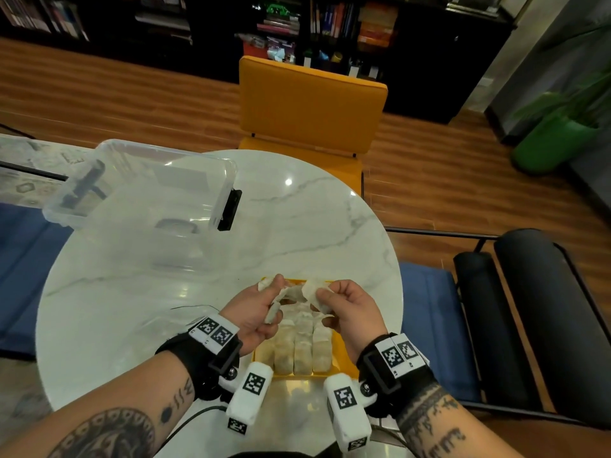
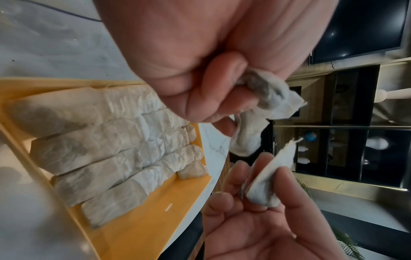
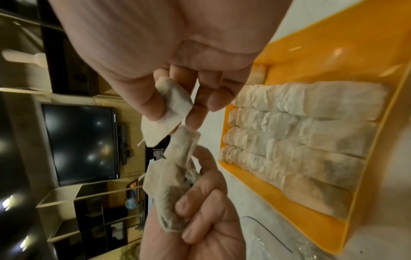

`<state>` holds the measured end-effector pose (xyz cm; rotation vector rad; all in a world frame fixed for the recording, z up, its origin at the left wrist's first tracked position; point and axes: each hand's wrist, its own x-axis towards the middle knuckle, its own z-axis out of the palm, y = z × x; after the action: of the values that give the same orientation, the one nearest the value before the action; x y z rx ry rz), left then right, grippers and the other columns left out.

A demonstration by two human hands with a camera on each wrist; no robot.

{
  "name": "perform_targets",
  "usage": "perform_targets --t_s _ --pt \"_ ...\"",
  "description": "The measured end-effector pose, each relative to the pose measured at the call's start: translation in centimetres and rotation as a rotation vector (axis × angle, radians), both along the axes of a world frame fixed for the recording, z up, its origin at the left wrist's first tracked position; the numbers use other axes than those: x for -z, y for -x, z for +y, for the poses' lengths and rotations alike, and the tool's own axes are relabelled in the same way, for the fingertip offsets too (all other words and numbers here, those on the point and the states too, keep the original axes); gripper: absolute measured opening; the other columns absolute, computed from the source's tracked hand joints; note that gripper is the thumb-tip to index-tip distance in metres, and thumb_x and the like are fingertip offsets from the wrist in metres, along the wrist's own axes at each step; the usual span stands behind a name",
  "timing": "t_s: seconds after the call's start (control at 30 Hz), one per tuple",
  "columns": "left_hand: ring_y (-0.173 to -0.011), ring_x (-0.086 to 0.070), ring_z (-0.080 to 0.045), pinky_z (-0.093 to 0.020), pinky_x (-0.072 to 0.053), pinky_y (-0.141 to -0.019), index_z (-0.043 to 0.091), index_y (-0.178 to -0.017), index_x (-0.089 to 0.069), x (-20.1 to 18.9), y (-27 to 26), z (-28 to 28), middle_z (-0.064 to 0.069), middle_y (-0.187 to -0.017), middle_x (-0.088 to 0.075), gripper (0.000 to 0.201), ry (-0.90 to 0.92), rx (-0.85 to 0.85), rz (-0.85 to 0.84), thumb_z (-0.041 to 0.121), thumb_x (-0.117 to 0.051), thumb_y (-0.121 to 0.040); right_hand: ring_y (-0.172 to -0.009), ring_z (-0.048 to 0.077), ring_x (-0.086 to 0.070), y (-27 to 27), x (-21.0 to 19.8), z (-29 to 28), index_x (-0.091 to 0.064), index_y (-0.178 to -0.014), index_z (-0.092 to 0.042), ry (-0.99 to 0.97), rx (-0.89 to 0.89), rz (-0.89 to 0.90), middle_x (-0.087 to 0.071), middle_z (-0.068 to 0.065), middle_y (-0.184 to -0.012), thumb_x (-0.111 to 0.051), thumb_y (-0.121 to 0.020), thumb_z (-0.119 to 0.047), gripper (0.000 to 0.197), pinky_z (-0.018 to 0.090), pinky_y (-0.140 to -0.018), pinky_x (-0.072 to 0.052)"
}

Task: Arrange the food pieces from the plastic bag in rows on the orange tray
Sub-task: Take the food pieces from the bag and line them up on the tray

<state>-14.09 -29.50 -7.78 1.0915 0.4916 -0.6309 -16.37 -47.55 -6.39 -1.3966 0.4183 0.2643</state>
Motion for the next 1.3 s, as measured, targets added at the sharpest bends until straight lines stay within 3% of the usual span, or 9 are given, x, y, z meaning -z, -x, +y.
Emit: perform_targets --t_s 0.13,0.3,0.47,0.53,0.63,0.77,0.9,1.17,1.3 --pt "-0.039 -0.026 -0.007 -0.016 -0.015 -0.036 0.013 -0.087 -0.062 0.4 0.4 -0.4 -0.003 -0.064 -0.046 0.032 -0.030 0.016 0.005 0.042 -0.055 -0.097 -0.070 0.017 -0.062 0.3 0.3 -0.1 -0.058 -0.086 -0.017 -0.055 0.041 0.029 -0.066 0.000 -0.070 -0.071 -0.085 -0.003 0.019 0.027 -0.059 -0.046" --pt "-0.037 -0.029 -0.008 -0.015 -0.017 -0.037 0.012 -0.087 -0.060 -0.1 0.7 -1.2 -0.002 -0.056 -0.044 0.025 -0.099 0.012 0.013 0.036 -0.064 -0.093 -0.077 0.021 -0.069 0.8 0.7 -0.6 -0.063 -0.116 -0.014 -0.144 0.067 0.041 -0.073 0.008 -0.096 -0.065 -0.088 0.006 0.034 0.028 -0.063 -0.049" --pt "-0.044 -0.043 -0.013 -0.019 -0.030 -0.040 0.013 -0.098 -0.072 0.2 1.3 -1.8 -0.009 -0.065 -0.054 0.024 -0.257 0.161 -0.137 0.035 -0.072 -0.087 -0.084 0.026 -0.071 1.8 1.1 -0.7 -0.066 -0.098 -0.008 -0.130 0.058 0.075 -0.072 0.010 -0.091 -0.066 -0.089 0.000 0.012 0.030 -0.068 -0.053" --pt "-0.064 -0.063 -0.012 -0.024 -0.050 -0.059 0.018 -0.097 -0.075 0.5 1.6 -2.0 -0.005 -0.082 -0.072 0.018 -0.380 0.219 -0.268 0.030 -0.077 -0.084 -0.082 0.023 -0.068 2.1 1.3 -0.8 -0.066 -0.091 -0.011 -0.058 0.035 0.066 -0.072 0.009 -0.087 -0.070 -0.088 -0.006 0.008 0.031 -0.068 -0.051" --pt "-0.084 -0.070 -0.008 -0.025 -0.055 -0.082 0.026 -0.088 -0.075 1.0 1.7 -2.0 0.007 -0.087 -0.076 0.014 -0.507 0.247 -0.348 0.029 -0.083 -0.077 -0.074 0.017 -0.065 2.6 1.7 -0.9 -0.064 -0.087 -0.013 0.081 -0.057 0.038 -0.073 0.006 -0.081 -0.074 -0.086 -0.009 0.010 0.028 -0.064 -0.049" --pt "-0.083 -0.070 -0.010 -0.027 -0.055 -0.079 0.027 -0.083 -0.074 1.4 1.7 -1.9 0.006 -0.086 -0.076 0.014 -0.609 0.295 -0.373 0.032 -0.084 -0.074 -0.077 0.015 -0.069 2.9 1.8 -1.3 -0.065 -0.095 -0.010 0.170 -0.149 -0.006 -0.076 0.006 -0.087 -0.078 -0.083 -0.009 0.018 0.023 -0.067 -0.052" --pt "-0.071 -0.068 -0.002 -0.017 -0.052 -0.070 0.024 -0.081 -0.075 0.7 1.7 -2.1 0.004 -0.082 -0.076 0.013 -0.609 0.416 -0.456 0.035 -0.082 -0.077 -0.088 -0.005 -0.062 1.7 1.2 -2.2 -0.067 -0.100 -0.038 0.502 -0.330 -0.131 -0.070 -0.015 -0.095 -0.076 -0.084 -0.022 0.024 0.012 -0.079 -0.048" --pt "-0.075 -0.067 -0.001 -0.026 -0.054 -0.079 0.030 -0.078 -0.075 0.6 -0.3 0.0 0.014 -0.083 -0.073 0.006 -0.818 0.417 -0.493 0.035 -0.074 -0.082 -0.079 0.005 -0.064 -3.1 0.6 -4.8 -0.063 -0.080 -0.034 0.829 -0.435 -0.140 -0.069 -0.011 -0.082 -0.071 -0.088 -0.024 0.015 0.017 -0.071 -0.049" --pt "-0.095 -0.065 -0.016 -0.026 -0.049 -0.081 0.024 -0.106 -0.069 1.0 -1.4 2.1 0.003 -0.099 -0.068 0.027 -1.078 0.415 -0.441 0.041 -0.067 -0.086 -0.071 0.010 -0.068 -4.8 1.1 -6.0 -0.063 -0.084 -0.030 0.940 -0.506 -0.040 -0.068 -0.007 -0.084 -0.070 -0.087 -0.023 0.010 0.025 -0.068 -0.057"
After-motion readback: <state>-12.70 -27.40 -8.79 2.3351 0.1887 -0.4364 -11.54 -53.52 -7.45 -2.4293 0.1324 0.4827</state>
